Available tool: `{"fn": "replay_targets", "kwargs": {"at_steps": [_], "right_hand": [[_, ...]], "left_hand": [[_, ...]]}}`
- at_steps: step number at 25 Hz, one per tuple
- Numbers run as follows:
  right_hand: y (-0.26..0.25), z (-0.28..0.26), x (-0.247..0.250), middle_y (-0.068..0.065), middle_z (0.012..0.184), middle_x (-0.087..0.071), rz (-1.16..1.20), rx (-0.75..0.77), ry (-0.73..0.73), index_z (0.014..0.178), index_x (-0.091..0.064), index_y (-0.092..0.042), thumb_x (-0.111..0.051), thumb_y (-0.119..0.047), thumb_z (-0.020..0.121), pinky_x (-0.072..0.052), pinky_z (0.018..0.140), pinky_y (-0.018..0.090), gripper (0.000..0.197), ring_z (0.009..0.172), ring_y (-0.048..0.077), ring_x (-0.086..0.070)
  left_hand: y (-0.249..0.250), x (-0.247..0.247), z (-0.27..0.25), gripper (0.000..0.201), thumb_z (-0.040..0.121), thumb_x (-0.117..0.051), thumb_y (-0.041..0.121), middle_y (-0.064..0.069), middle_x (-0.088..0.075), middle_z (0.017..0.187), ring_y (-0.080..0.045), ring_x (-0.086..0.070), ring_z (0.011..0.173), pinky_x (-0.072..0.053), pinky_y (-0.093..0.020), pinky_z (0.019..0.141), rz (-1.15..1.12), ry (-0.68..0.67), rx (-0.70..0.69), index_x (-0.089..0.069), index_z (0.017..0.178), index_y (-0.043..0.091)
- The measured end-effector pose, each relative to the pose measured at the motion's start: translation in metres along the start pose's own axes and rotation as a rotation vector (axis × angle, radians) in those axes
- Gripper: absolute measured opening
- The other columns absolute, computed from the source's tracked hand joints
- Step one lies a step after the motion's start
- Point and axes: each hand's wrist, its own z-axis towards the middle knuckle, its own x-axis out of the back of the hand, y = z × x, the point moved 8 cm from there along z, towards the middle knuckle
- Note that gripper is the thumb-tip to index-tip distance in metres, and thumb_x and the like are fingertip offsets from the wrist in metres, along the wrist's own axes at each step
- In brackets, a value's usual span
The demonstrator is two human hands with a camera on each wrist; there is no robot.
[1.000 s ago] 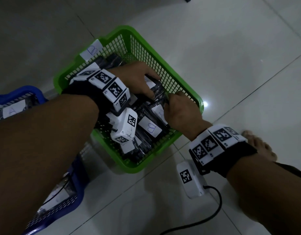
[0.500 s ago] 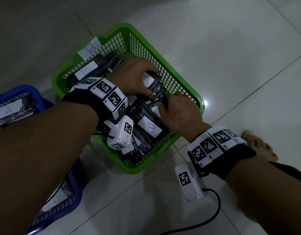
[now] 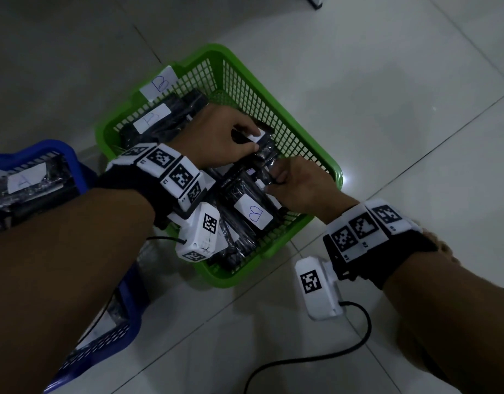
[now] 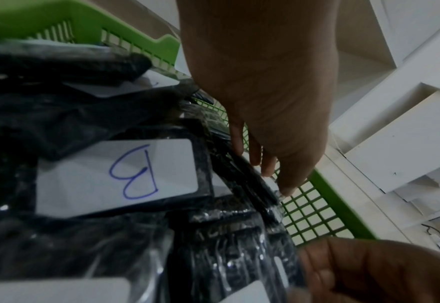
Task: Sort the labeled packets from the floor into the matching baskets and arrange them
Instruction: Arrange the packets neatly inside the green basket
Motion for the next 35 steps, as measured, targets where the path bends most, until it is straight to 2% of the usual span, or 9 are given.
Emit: {"fn": "replay_targets", "kwargs": {"at_steps": [5,9,11,13,17,23,26,31,35], "right_hand": [[-0.009,-0.006,0.03,-0.013,0.078,-0.062,0.3,0.078,0.324,0.097,-0.063,-0.024,-0.061,-0.031,0.09,-0.049,0.072,0.028,0.01,0.076,0.011,-0.063],[-0.026,-0.016,0.04,0.003,0.081,-0.074,0.685,0.172,0.359,0.096,-0.074,-0.014,-0.057,-0.022,0.094,-0.059,0.073,0.037,0.018,0.074,0.016,-0.071],[-0.023,-0.011,0.037,0.011,0.077,-0.071,0.575,0.111,0.37,0.086,-0.071,-0.007,-0.049,-0.024,0.096,-0.057,0.066,0.042,0.03,0.069,0.019,-0.067],[-0.017,-0.008,0.032,0.011,0.074,-0.067,0.201,0.052,0.327,0.083,-0.066,-0.003,-0.045,-0.023,0.095,-0.048,0.059,0.033,0.032,0.066,0.023,-0.063],[-0.012,-0.004,0.008,0.005,0.081,-0.058,-0.146,0.06,0.168,0.09,-0.062,-0.006,-0.058,-0.027,0.09,-0.04,0.063,0.027,0.021,0.077,0.024,-0.058],[-0.006,0.012,0.003,0.0,0.086,-0.055,-0.03,0.047,0.243,0.087,-0.055,-0.014,-0.068,-0.029,0.081,-0.036,0.063,0.025,0.021,0.075,0.019,-0.051],[-0.005,0.014,0.004,0.004,0.084,-0.061,-0.007,0.027,0.248,0.087,-0.062,-0.01,-0.068,-0.024,0.079,-0.036,0.063,0.024,0.017,0.077,0.022,-0.058],[-0.003,0.003,0.015,0.006,0.094,-0.069,0.103,-0.012,0.277,0.101,-0.066,-0.011,-0.071,-0.021,0.079,-0.051,0.069,0.028,0.024,0.083,0.023,-0.065],[0.001,-0.004,0.024,0.003,0.094,-0.068,0.012,-0.059,0.163,0.109,-0.065,-0.021,-0.068,-0.031,0.078,-0.05,0.073,0.025,0.033,0.087,0.021,-0.065]], "left_hand": [[-0.003,-0.004,-0.011,0.029,0.079,-0.076,0.034,0.006,-0.075,0.098,-0.005,-0.069,0.09,-0.057,-0.03,0.087,-0.092,-0.005,0.077,-0.076,0.105,0.023],[-0.004,0.003,-0.017,0.025,0.08,-0.078,0.02,0.001,-0.073,0.087,-0.005,-0.07,0.075,-0.055,-0.019,0.064,-0.398,0.023,0.228,-0.074,0.104,0.02],[-0.007,0.014,-0.021,0.022,0.08,-0.078,0.016,0.0,-0.073,0.087,-0.005,-0.069,0.073,-0.056,-0.019,0.062,-0.435,0.036,0.278,-0.074,0.102,0.02],[-0.008,0.017,-0.025,0.02,0.081,-0.076,0.016,0.005,-0.074,0.089,-0.003,-0.07,0.076,-0.056,-0.018,0.062,-0.37,-0.069,0.299,-0.076,0.101,0.021],[-0.005,0.011,-0.034,0.017,0.081,-0.075,0.022,0.021,-0.07,0.082,0.015,-0.061,0.068,-0.04,0.0,0.057,-0.073,-0.249,0.259,-0.078,0.096,0.027],[-0.008,0.006,-0.035,0.013,0.078,-0.074,0.034,0.017,-0.072,0.084,0.005,-0.063,0.077,-0.051,-0.02,0.073,0.021,-0.208,0.237,-0.08,0.088,0.028],[-0.005,0.012,-0.027,0.02,0.079,-0.074,0.045,0.013,-0.068,0.074,0.001,-0.06,0.067,-0.045,-0.02,0.064,0.114,-0.066,0.166,-0.078,0.076,0.026],[0.012,0.001,-0.009,0.033,0.075,-0.08,0.031,0.001,-0.066,0.109,-0.02,-0.057,0.106,-0.048,-0.035,0.084,0.254,0.038,0.03,-0.072,0.106,0.024],[0.01,-0.008,-0.001,0.037,0.074,-0.08,0.023,0.0,-0.066,0.114,-0.022,-0.06,0.106,-0.051,-0.038,0.087,0.244,0.014,0.045,-0.072,0.111,0.024]]}}
